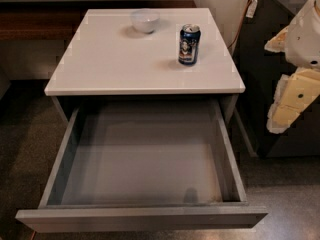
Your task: Close top drawer
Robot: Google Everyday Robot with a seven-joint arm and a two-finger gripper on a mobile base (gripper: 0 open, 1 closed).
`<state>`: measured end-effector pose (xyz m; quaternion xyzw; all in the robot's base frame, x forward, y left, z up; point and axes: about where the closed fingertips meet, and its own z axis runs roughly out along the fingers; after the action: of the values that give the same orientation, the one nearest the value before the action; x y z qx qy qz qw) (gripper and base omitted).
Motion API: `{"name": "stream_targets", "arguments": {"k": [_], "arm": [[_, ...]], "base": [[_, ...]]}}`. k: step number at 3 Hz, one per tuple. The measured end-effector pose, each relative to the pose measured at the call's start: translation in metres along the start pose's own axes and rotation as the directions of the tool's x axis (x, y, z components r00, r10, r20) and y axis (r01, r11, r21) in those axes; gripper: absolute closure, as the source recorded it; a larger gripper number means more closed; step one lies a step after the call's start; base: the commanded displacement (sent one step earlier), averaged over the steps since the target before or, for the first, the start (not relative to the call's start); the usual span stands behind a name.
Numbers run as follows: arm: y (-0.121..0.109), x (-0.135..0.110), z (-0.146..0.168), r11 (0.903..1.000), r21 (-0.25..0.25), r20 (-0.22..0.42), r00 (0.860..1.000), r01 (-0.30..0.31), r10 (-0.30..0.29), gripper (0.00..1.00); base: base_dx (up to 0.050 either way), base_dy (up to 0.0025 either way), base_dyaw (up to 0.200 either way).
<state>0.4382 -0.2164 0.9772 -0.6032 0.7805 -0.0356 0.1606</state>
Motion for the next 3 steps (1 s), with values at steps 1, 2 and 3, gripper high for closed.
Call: {"name": "stream_targets", "arguments": {"k": [1, 2, 3], "arm": [[0.0, 0.0, 0.0, 1.0, 0.0, 0.0, 1.0, 0.0, 0.0, 0.0], [0.0, 0.0, 0.0, 1.0, 0.0, 0.0, 1.0, 0.0, 0.0, 0.0], [0.013, -0.011, 0.006, 0.9998, -0.021, 0.058, 0.998, 0.006, -0.004, 0.0]], "base": [[-0.05, 0.0, 0.0], [0.0, 0.0, 0.0], [0.0, 0.0, 0.0]]}}
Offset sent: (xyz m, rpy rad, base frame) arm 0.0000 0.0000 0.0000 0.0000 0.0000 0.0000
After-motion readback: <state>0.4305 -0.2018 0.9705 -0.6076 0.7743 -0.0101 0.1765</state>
